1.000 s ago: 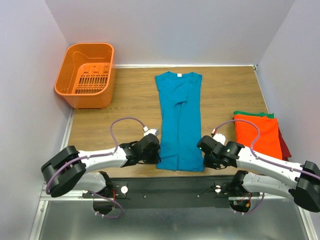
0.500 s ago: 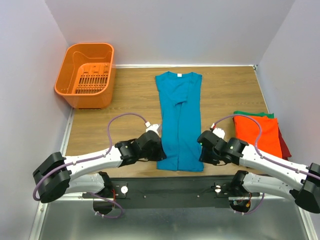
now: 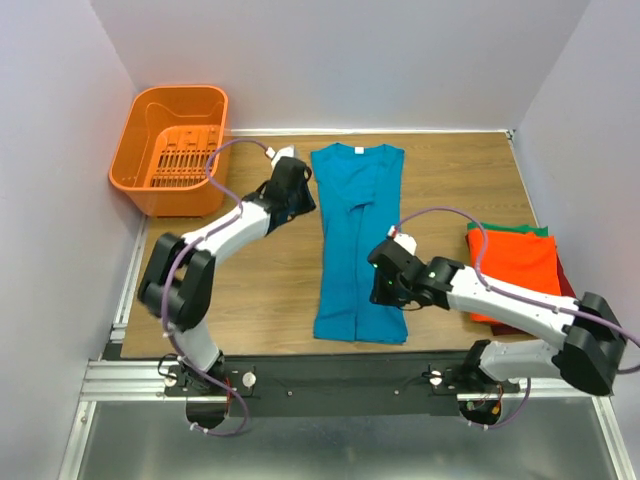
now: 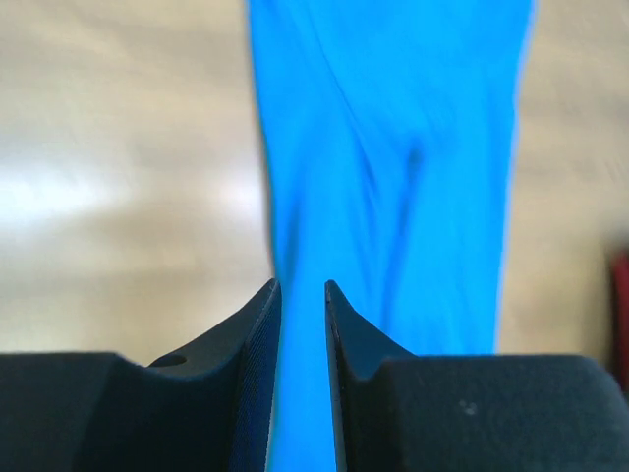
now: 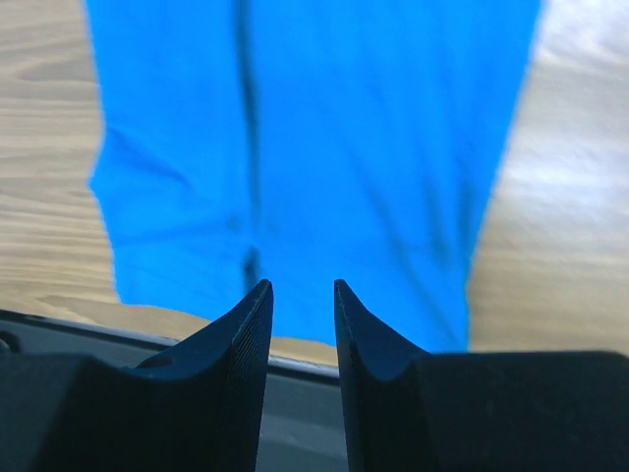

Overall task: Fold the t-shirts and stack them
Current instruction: Fold the tshirt

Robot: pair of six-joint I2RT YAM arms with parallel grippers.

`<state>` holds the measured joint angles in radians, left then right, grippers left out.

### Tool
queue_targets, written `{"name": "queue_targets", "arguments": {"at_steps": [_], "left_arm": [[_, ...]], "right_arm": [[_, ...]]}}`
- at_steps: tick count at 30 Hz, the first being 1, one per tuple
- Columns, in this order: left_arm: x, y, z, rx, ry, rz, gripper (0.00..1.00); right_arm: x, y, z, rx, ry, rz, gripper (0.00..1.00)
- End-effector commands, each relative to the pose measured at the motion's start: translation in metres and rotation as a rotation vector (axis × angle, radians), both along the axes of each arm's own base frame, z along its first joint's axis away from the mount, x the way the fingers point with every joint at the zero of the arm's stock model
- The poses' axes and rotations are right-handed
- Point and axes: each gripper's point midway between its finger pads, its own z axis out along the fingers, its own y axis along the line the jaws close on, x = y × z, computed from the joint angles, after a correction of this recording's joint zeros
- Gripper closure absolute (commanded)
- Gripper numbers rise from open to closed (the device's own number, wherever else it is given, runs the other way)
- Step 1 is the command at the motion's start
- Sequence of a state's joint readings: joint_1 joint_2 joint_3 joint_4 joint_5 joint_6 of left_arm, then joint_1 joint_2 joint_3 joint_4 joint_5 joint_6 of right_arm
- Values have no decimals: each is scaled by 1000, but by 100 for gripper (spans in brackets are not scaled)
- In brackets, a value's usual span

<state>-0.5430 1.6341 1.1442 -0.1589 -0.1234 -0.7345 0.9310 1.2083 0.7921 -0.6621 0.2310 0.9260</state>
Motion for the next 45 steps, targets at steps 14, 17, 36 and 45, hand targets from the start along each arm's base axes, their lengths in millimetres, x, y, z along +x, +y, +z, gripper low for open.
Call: {"name": "queue_targets", "arguments": {"at_steps": [14,17,36,45], "left_arm": [[152,4,-78,153,-35,-152,64],[159,-8,-78,120,-73,-208,63],[188,-19,-112,120,-34,-215,83],[196,-21,-108,96,-47,-216,92]], "right_arm": [[38,93,9,100,-115,173,62],[33,111,4,84,-118,225,62],[-26,152,-54,-141,-39,375,60],[-46,150,-62,-201,-11,425,60]]}}
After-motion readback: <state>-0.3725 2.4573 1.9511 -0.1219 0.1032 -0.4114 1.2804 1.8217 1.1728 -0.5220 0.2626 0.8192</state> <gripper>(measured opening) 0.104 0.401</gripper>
